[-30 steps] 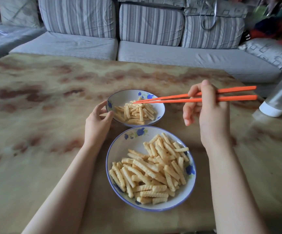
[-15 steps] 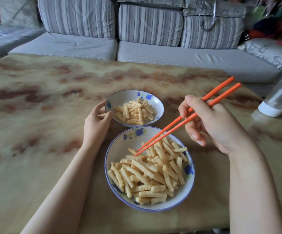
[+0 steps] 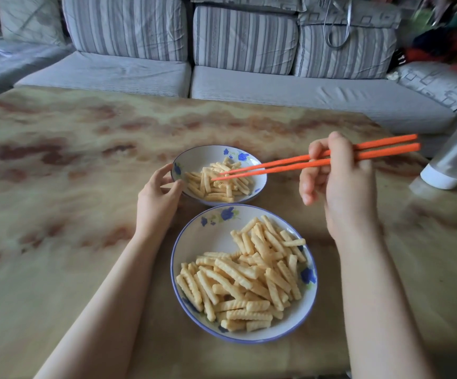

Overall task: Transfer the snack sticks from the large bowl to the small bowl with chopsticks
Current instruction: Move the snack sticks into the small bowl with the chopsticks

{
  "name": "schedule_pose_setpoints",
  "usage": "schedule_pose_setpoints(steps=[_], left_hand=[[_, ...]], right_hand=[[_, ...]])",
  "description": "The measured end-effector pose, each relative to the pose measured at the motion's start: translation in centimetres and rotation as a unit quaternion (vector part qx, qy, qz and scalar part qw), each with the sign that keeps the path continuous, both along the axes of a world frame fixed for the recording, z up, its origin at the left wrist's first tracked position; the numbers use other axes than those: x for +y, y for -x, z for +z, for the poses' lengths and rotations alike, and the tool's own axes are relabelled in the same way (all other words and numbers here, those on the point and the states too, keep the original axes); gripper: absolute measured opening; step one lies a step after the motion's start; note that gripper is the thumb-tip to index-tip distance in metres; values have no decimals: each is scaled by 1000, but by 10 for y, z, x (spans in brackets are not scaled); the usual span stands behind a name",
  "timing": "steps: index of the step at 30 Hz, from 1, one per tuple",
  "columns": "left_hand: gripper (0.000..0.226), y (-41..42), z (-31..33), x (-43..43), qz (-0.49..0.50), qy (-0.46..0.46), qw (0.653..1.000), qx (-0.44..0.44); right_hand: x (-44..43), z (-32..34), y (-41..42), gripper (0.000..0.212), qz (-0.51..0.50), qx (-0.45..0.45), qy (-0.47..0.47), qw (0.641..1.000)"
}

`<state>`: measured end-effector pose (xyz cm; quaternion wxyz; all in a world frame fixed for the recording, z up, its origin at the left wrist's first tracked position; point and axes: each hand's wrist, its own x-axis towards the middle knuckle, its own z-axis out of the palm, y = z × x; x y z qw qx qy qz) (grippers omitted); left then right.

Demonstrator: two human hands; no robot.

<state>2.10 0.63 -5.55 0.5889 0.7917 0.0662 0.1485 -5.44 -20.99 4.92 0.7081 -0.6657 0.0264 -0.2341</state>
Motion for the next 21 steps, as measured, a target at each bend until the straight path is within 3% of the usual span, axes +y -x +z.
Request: schedule_pose_setpoints(steps=[4, 10, 21], left_hand=[[41, 0, 1, 0, 1, -5, 1000, -1], [40, -1, 0, 0, 3, -8, 1000, 0], [40, 0, 1, 0, 0, -16, 1000, -1]], right_hand=[[10, -15, -14, 39, -34, -23, -10, 999], [17, -34, -29, 39, -15, -1, 39, 999], [9, -30, -29, 39, -13, -9, 47, 999]])
